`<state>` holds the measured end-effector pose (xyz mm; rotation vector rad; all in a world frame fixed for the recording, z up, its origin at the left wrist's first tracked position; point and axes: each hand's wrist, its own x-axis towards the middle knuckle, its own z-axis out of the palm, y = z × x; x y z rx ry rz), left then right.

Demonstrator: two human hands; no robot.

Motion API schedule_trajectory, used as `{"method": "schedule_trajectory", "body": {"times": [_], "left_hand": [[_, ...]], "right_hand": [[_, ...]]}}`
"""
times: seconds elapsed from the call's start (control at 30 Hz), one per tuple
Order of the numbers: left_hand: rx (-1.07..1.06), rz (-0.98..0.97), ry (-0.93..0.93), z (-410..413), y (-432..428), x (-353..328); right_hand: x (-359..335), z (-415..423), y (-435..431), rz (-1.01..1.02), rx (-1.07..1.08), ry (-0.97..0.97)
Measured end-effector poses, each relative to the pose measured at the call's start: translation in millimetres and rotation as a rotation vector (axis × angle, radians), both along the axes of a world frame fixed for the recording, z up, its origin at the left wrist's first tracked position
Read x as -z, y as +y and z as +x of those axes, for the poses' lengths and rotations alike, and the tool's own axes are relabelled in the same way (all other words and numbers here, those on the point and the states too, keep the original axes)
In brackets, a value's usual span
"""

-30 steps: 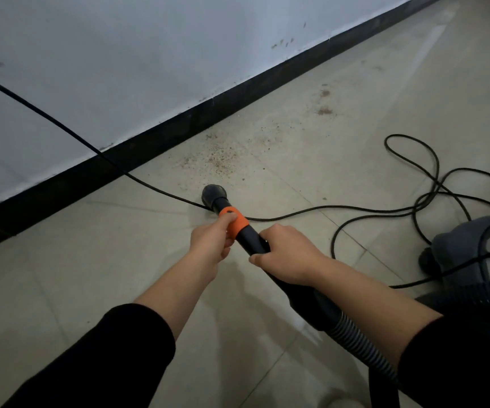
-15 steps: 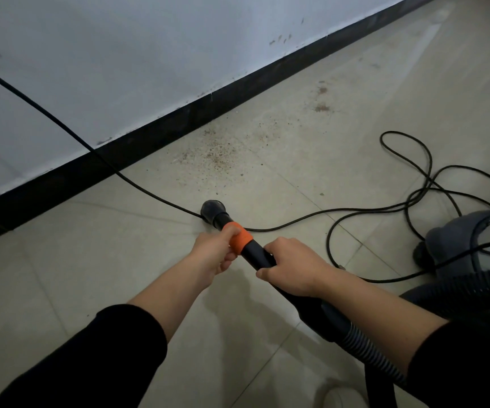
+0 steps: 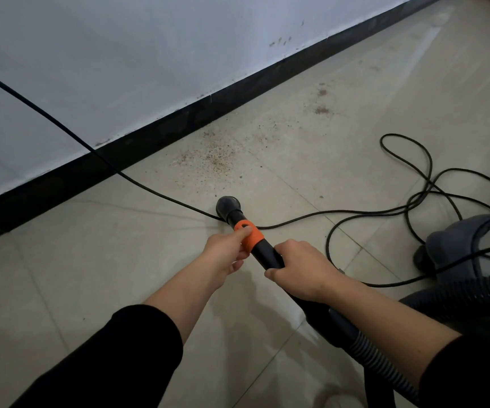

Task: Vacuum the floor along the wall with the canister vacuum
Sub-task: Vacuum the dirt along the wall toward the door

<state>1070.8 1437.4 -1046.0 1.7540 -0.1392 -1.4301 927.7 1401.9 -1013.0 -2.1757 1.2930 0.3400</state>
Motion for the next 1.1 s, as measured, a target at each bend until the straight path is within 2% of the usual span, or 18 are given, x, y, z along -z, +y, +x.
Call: {"method": "schedule_trajectory", "body": {"times": [0.53, 0.8, 1.1], "left_hand": [[-0.181, -0.018, -0.012, 49.0, 6.9, 4.3], [-0.212, -0.042, -0.004, 68.5, 13.6, 5.3], [-0.181, -0.066, 0.029, 56.5, 6.0, 8.2]], "right_hand": [[2.9, 63.3, -6.0, 0.009, -0.081, -0.043], [2.8, 87.4, -1.7, 0.043, -0.079, -0.076], [-1.3, 74.3, 0.2, -0.003, -0.030, -0.059]]}}
